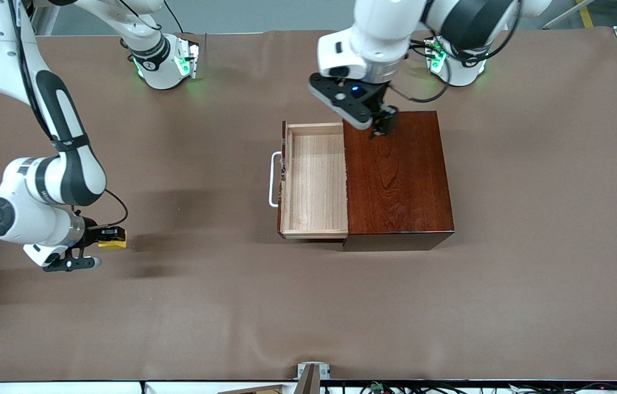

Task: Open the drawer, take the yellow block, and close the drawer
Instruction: 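Lift the cube out and set it on the table with the right gripper, then push the drawer shut with the left gripper while the right gripper withdraws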

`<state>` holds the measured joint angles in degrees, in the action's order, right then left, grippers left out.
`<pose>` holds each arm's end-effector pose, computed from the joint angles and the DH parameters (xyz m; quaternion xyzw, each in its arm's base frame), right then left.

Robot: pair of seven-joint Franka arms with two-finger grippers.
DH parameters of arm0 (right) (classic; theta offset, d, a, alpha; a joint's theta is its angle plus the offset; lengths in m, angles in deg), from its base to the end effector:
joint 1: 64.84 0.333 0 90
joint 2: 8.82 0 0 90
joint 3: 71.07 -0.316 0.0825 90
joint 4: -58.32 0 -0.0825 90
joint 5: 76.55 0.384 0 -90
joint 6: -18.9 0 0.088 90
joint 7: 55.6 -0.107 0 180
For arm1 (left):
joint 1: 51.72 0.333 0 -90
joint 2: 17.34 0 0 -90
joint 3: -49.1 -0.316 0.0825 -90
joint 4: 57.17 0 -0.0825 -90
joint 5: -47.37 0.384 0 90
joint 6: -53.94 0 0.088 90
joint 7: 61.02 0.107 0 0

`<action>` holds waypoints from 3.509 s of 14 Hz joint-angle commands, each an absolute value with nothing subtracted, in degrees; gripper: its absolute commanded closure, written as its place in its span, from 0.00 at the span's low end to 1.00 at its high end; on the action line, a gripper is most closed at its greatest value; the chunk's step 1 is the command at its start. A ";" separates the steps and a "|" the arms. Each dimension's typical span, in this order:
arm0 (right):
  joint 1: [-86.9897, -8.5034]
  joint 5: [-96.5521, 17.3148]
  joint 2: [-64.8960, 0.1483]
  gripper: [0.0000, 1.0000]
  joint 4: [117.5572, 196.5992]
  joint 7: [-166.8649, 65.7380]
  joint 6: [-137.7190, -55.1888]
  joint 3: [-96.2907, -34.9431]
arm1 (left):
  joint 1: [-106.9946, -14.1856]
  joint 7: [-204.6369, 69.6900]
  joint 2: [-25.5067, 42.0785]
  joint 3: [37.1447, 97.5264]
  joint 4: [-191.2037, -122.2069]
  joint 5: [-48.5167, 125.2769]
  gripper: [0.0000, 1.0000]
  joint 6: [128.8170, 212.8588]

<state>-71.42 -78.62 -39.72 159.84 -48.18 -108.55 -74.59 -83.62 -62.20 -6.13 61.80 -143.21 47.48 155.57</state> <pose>0.6495 -0.0389 0.2500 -0.9980 -0.0459 0.0424 0.0060 0.4563 -0.4323 0.5631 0.9291 -0.3670 0.0295 0.0345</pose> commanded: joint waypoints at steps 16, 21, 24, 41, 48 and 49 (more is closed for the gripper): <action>-73.11 -83.85 -44.50 0.73 163.00 -59.90 -116.36 -75.72 | -89.41 -53.60 9.71 61.93 -134.71 47.72 0.00 170.04; -73.28 -83.76 -44.51 0.00 163.00 -60.69 -116.01 -75.81 | -91.26 -26.69 18.77 62.02 -129.68 47.55 0.00 177.93; -73.37 -83.76 -43.81 0.00 163.00 -60.87 -115.57 -75.81 | -93.90 -23.67 23.78 61.67 -129.59 47.55 0.00 186.02; -71.96 -83.14 -21.84 0.00 162.12 -60.17 -91.58 -76.52 | -94.43 -21.47 25.21 60.18 -129.59 46.40 0.00 170.57; -71.62 -82.97 -14.72 0.00 161.94 -60.08 -87.02 -76.78 | -94.26 -20.42 23.62 59.91 -129.50 59.05 0.00 162.67; -71.09 -82.71 -13.49 0.00 161.86 -60.08 -86.31 -76.78 | -94.17 -19.63 23.45 59.91 -129.50 59.84 0.00 161.18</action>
<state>-71.80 -82.39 -16.97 160.94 -59.52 -87.99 -76.48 -94.97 -22.60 25.39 61.42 -128.45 55.62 165.26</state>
